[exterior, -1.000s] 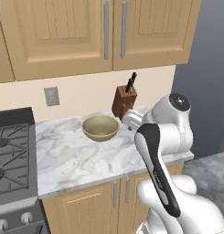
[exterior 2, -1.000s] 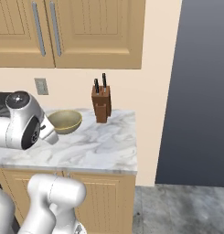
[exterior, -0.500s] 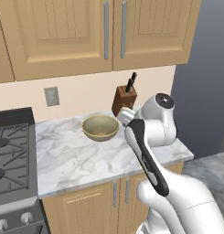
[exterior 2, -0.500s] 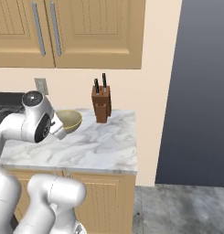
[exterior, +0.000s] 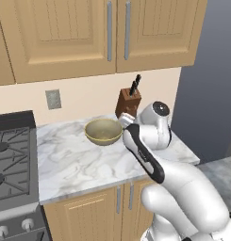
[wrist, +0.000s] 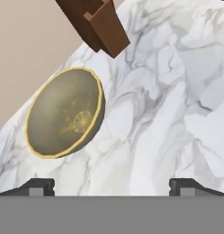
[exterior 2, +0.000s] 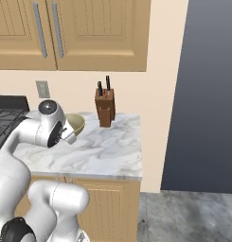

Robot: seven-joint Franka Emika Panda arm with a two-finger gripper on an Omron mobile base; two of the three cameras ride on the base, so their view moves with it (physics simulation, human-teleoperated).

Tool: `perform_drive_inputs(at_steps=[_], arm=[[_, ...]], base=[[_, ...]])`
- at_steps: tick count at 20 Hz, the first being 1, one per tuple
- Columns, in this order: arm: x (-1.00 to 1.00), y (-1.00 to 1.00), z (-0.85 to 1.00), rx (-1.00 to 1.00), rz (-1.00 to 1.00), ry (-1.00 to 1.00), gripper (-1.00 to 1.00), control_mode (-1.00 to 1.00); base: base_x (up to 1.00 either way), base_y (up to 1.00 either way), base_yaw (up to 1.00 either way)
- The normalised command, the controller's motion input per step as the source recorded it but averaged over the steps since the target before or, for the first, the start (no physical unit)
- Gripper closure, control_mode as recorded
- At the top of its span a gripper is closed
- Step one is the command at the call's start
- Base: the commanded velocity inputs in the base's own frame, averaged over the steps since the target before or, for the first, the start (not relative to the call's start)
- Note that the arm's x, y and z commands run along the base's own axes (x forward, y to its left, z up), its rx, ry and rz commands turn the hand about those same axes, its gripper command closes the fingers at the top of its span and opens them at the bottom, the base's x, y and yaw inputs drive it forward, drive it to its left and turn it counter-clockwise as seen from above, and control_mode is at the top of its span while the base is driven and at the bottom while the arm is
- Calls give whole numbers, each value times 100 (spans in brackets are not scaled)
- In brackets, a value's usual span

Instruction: Pick the cup and bowl from the counter and place them on the counter next to the sink.

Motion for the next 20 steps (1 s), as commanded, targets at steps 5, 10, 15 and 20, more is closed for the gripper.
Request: perform_drive_inputs(at_steps=[5, 10, 15, 20], arm=[[22, 0, -3, 0, 0, 0, -100, -100], [8, 0, 0, 0, 0, 3, -100, -100], [40, 1, -2, 0, 0, 13, -100, -100], [43, 4, -1, 0, 0, 12, -100, -100]], base=[[0, 0, 0], [0, 0, 0], [0, 0, 0], [0, 0, 0]])
